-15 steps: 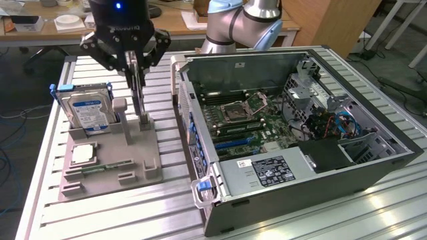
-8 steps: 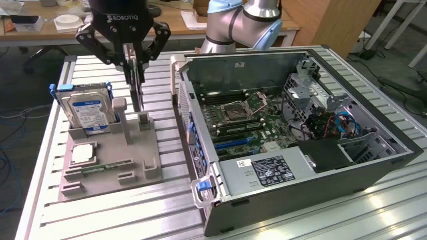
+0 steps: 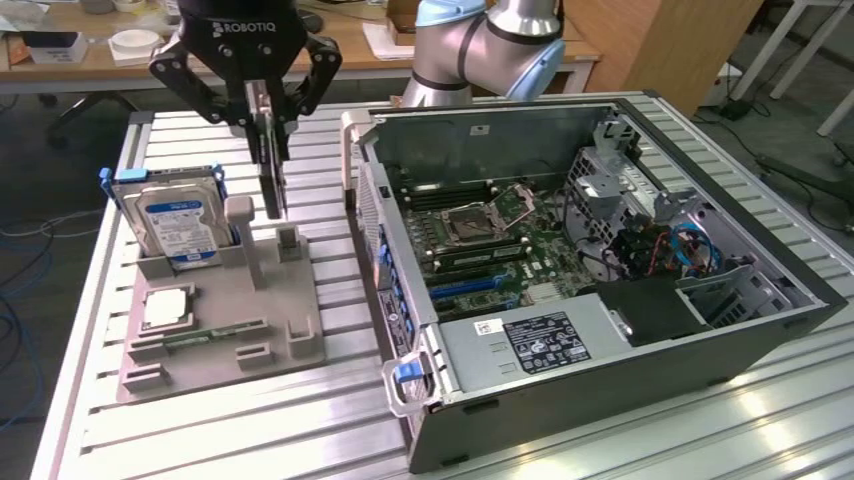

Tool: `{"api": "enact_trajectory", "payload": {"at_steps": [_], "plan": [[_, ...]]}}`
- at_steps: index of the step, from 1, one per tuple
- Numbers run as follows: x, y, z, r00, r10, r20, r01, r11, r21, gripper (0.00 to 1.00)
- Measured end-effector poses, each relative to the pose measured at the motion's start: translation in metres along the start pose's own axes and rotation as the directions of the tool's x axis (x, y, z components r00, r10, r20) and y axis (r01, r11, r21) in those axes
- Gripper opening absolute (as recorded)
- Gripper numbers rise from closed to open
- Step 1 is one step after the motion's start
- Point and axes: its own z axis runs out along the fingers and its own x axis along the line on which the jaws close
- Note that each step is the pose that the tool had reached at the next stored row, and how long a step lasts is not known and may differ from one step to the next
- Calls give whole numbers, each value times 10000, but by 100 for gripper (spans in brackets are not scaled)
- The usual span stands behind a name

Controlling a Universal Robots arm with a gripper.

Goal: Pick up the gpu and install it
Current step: 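Pick up the gpu and move the gpu toward the slot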

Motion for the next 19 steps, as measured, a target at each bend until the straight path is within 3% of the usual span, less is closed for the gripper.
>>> {"api": "enact_trajectory", "payload": {"at_steps": [6, 19], "plan": [[-148, -1, 2, 10000, 0, -2, 0, 10000, -35, 27], [-732, -6, 22, 10000, 3, 0, -3, 10000, -60, 27]]}}
